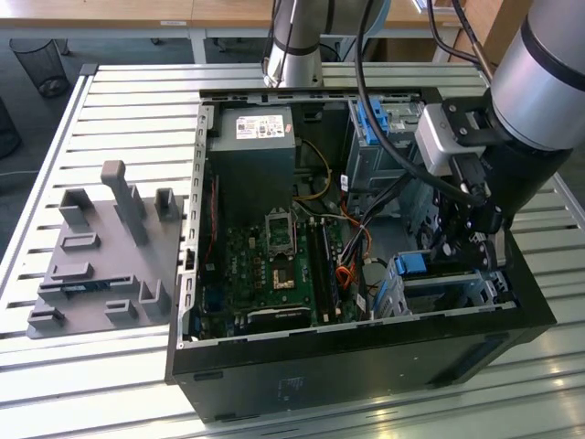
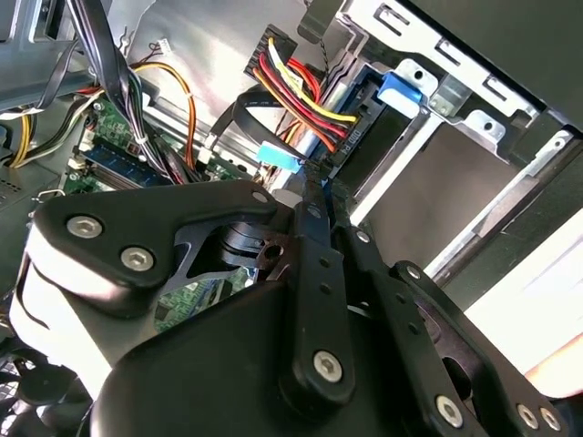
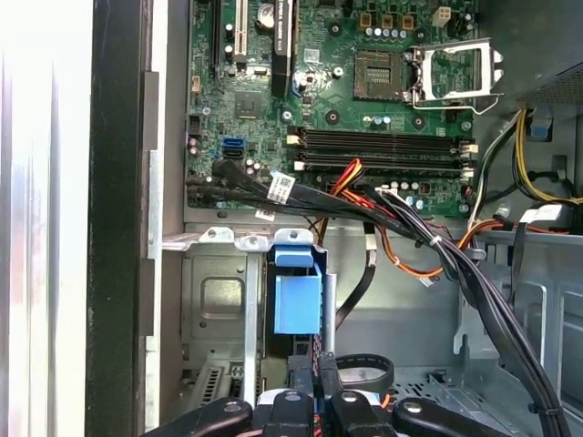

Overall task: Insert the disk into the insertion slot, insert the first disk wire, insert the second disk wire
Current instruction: 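Insert the second disk wire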

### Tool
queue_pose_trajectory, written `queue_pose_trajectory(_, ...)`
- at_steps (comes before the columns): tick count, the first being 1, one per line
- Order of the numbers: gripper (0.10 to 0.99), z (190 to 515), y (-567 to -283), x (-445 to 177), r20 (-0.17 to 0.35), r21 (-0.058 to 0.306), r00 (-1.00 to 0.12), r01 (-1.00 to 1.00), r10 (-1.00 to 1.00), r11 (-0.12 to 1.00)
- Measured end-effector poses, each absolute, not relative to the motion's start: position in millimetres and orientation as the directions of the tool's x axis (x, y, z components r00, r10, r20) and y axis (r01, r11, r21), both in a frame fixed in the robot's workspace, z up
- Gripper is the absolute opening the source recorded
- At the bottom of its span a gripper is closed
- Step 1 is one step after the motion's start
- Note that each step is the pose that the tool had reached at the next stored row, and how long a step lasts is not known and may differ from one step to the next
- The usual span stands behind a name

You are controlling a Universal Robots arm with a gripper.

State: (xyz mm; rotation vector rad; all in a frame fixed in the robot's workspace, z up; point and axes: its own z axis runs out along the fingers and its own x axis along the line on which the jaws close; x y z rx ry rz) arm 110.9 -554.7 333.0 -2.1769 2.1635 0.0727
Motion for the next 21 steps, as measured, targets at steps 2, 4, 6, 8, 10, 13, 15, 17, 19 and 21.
queue_pose_trajectory(2,0.149,332.8,-554.9,110.9,-0.084,-0.017,0.007,-1.0,-0.996,-0.005)
queue_pose_trajectory(4,0.149,332.2,-555.0,110.9,-0.084,-0.017,0.007,-1.0,-0.996,-0.005)
queue_pose_trajectory(6,0.149,331.2,-555.1,110.9,-0.084,-0.017,0.007,-1.0,-0.996,-0.005)
queue_pose_trajectory(8,0.149,330.3,-555.1,110.9,-0.084,-0.017,0.007,-1.0,-0.996,-0.005)
queue_pose_trajectory(10,0.149,329.4,-555.1,110.9,-0.084,-0.017,0.007,-1.0,-0.996,-0.005)
queue_pose_trajectory(13,0.149,328.7,-555.2,110.9,-0.084,-0.017,0.007,-1.0,-0.996,-0.005)
queue_pose_trajectory(15,0.149,328.4,-555.1,110.9,-0.084,-0.017,0.007,-1.0,-0.996,-0.005)
queue_pose_trajectory(17,0.157,328.4,-555.1,110.9,-0.084,-0.017,0.007,-1.0,-0.996,-0.005)
queue_pose_trajectory(19,0.157,328.3,-555.1,110.9,-0.084,-0.017,0.007,-1.0,-0.996,-0.005)
queue_pose_trajectory(21,0.224,328.5,-555.2,110.9,-0.084,-0.017,0.007,-1.0,-0.996,-0.005)
